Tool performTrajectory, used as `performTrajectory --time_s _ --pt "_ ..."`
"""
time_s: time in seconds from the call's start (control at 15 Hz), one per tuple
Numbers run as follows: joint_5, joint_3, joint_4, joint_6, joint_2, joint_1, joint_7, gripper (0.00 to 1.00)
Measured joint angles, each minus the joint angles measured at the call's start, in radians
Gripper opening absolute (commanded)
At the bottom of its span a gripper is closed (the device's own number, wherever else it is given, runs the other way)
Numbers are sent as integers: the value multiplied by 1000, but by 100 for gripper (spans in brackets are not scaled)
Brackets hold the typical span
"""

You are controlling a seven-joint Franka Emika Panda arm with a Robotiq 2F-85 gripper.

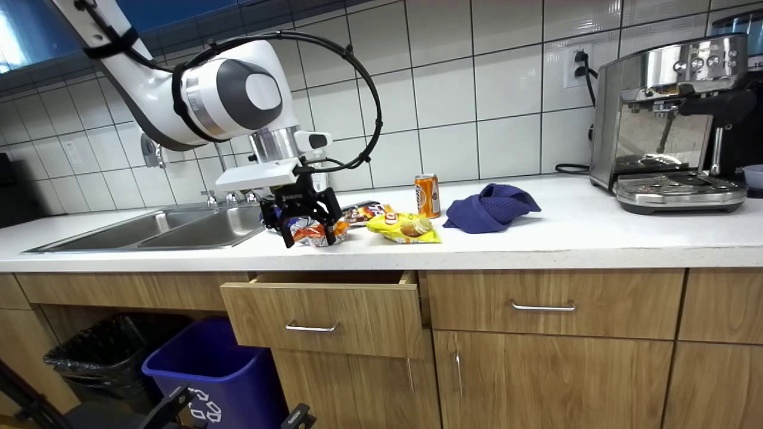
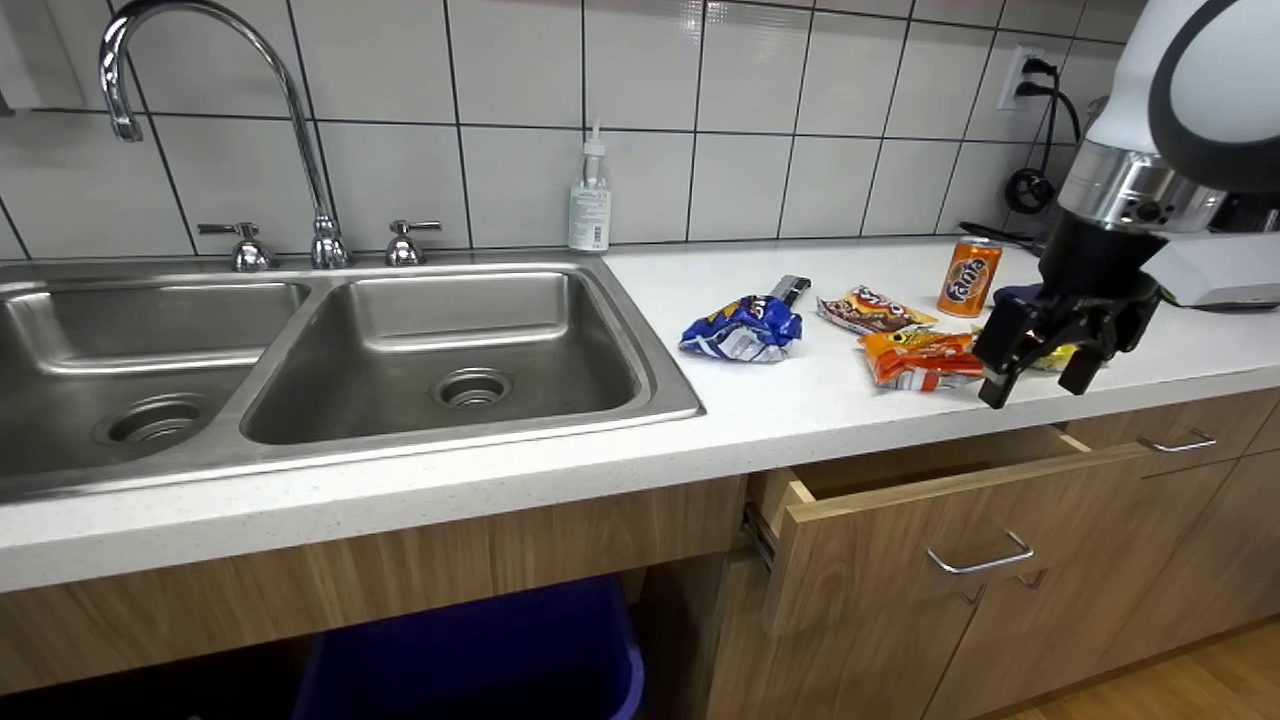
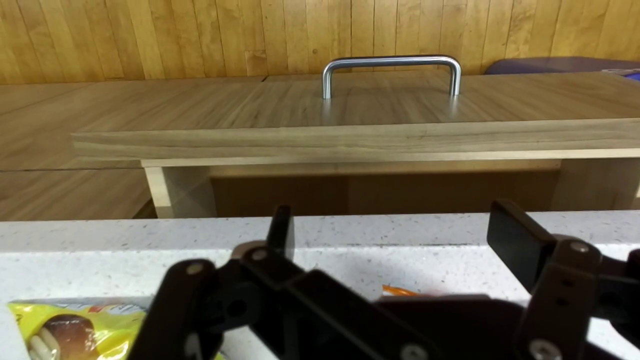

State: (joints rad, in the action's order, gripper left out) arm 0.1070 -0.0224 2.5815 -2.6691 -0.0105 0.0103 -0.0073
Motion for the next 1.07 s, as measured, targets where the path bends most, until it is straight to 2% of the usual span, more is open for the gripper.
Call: performTrajectory --time_s 0.6,1.07 --pt "-2 0 1 0 4 0 0 100" --pt "-2 0 -2 -50 90 0 -11 100"
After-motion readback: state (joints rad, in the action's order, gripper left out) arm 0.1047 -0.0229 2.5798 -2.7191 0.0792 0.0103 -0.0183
